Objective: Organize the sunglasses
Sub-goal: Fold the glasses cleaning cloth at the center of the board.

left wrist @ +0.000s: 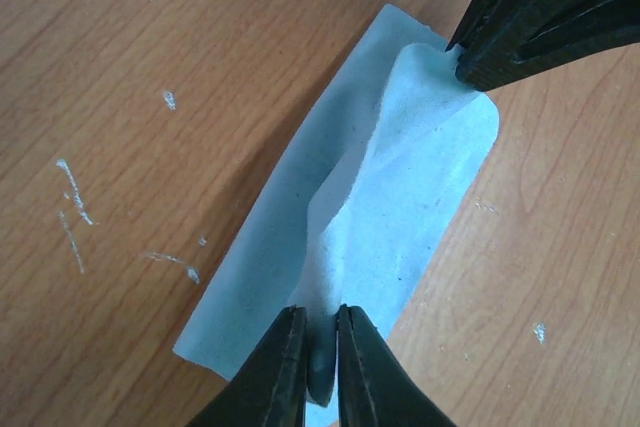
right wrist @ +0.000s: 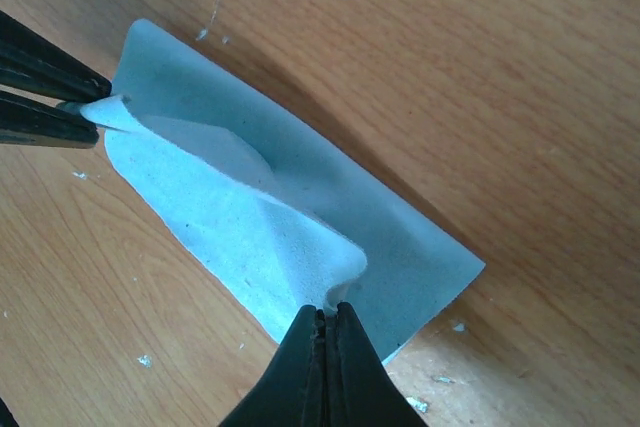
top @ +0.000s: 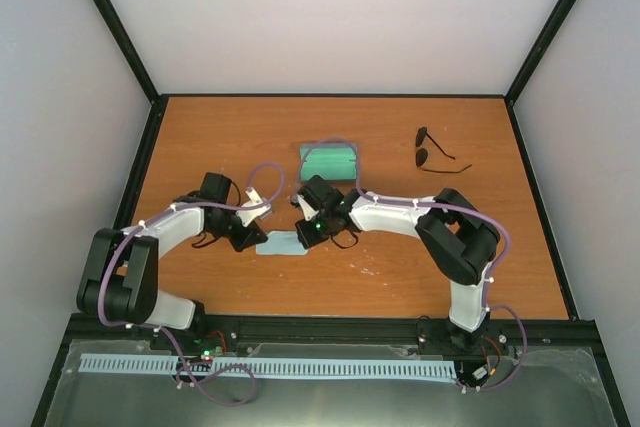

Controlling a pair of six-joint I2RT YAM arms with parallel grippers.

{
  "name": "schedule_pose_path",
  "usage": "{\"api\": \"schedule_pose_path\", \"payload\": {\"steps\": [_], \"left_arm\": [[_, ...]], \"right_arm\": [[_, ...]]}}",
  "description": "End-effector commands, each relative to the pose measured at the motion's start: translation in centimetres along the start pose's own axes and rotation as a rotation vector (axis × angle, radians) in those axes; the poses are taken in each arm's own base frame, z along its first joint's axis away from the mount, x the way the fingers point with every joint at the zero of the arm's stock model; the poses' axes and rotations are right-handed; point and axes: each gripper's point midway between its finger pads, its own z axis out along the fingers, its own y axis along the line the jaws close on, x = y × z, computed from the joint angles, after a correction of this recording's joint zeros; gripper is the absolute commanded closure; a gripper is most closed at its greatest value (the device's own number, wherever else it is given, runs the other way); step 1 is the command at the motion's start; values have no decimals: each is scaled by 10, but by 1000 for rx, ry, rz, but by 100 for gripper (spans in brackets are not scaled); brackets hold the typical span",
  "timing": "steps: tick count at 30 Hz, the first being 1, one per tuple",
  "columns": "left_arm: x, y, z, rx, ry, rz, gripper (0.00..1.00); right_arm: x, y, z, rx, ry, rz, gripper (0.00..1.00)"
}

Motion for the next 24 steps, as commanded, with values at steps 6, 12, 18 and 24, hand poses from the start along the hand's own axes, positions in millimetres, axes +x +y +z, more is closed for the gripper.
{"api": "schedule_pose_path", "payload": {"steps": [6, 12, 18, 24], "left_arm": [[0, -13, -9, 16, -14, 32, 83], [7, -16, -9, 11, -4, 34, 84], [6, -3, -11, -64, 4, 37, 84], [-7, 9, -15, -109, -18, 37, 83]], "right_arm": [[18, 3, 9, -13, 46, -33, 97], [27, 3, 9, -18, 65, -44, 97], [30, 5, -1, -17, 57, -51, 86], [18, 9, -31, 10, -13, -67, 73]]}}
